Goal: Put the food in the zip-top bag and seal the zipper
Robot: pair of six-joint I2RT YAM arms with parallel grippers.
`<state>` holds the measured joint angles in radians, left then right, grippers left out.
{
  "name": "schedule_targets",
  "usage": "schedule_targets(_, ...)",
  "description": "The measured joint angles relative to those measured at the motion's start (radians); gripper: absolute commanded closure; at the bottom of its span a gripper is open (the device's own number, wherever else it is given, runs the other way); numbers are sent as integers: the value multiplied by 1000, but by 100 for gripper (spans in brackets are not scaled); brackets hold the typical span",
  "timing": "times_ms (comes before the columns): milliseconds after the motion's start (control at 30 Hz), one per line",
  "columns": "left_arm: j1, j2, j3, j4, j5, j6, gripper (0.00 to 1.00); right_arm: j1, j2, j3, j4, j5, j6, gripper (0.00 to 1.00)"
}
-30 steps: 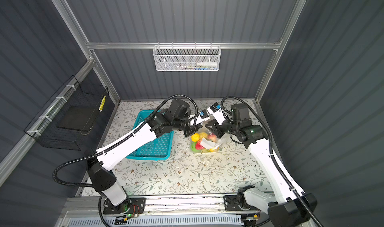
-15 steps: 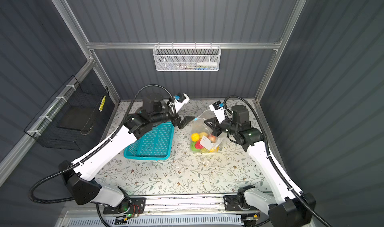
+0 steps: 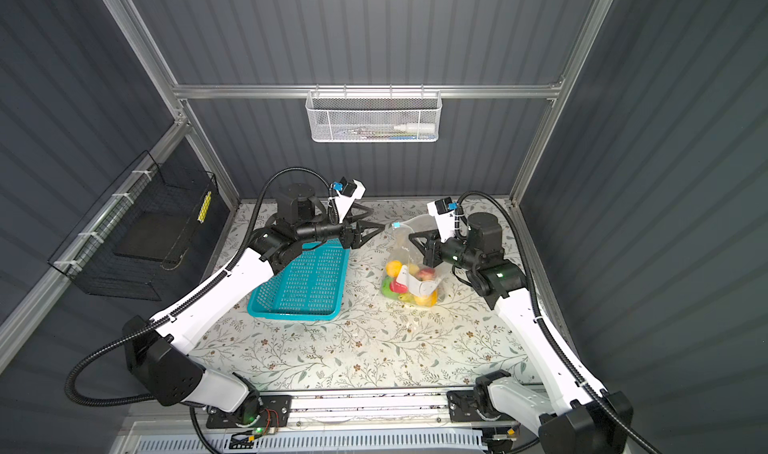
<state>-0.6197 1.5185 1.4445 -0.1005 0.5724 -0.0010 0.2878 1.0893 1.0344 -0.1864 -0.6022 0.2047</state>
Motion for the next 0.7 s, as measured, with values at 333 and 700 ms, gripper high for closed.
schedule_targets(333, 0, 129, -14, 97, 87, -86, 55, 0, 0, 0, -1, 0, 16, 100)
schedule_targets(700, 0, 194, -3, 146, 132, -143, 61, 0, 0, 0, -2, 1, 15, 100)
